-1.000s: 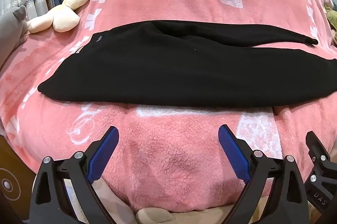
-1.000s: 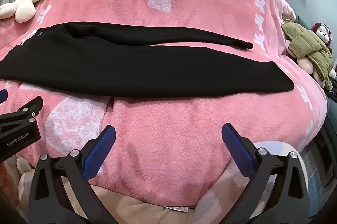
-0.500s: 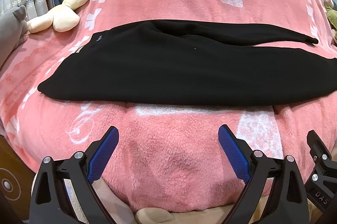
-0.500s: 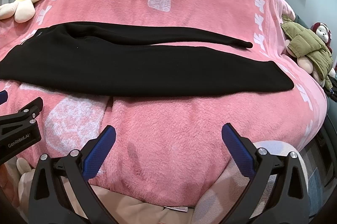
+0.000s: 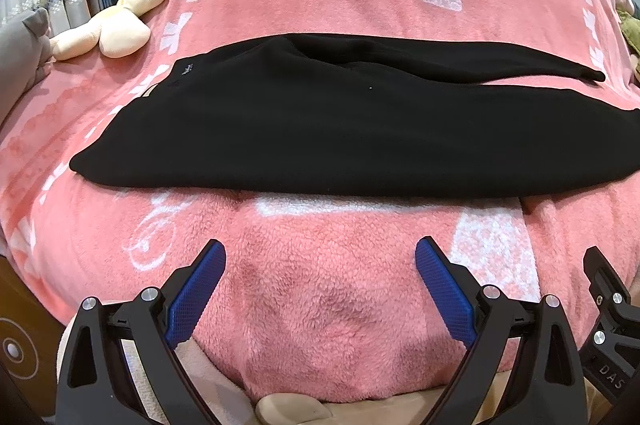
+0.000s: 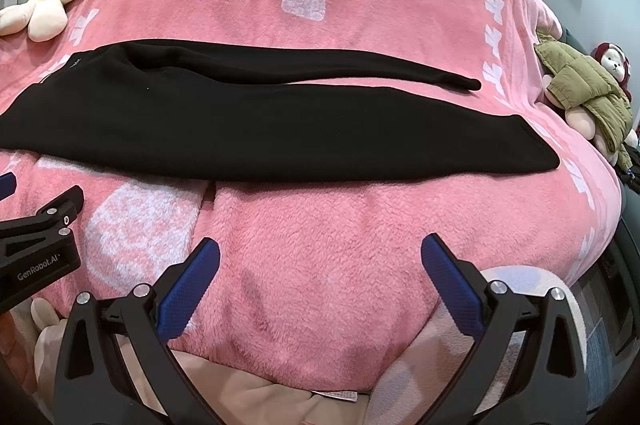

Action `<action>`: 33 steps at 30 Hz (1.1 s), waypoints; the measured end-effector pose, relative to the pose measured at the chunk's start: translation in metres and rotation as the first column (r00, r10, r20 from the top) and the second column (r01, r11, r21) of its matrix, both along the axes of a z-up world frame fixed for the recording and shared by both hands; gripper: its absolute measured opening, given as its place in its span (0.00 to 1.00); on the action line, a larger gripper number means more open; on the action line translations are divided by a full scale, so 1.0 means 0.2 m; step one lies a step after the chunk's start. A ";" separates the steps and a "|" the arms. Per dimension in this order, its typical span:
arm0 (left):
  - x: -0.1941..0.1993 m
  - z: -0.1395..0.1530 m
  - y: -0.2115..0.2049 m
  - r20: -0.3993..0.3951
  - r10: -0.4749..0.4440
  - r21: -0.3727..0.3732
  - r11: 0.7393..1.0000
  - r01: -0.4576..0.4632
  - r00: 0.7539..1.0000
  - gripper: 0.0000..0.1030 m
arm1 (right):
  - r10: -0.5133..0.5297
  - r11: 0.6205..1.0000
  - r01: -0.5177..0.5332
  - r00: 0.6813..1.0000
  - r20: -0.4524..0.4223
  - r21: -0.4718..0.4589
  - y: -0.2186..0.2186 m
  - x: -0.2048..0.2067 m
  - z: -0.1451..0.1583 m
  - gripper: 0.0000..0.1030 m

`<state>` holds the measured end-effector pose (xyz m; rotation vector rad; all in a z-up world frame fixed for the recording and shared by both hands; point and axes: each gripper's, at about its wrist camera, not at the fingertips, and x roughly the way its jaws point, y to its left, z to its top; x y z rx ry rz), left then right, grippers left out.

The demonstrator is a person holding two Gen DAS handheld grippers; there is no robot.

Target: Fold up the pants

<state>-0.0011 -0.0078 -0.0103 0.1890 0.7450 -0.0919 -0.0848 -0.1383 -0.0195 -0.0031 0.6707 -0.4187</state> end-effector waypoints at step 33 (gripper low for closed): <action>0.00 -0.01 0.01 -0.003 -0.002 0.001 1.000 0.002 1.000 0.91 | 0.001 1.000 -0.001 1.000 -0.002 0.000 0.00 0.00 0.00 0.96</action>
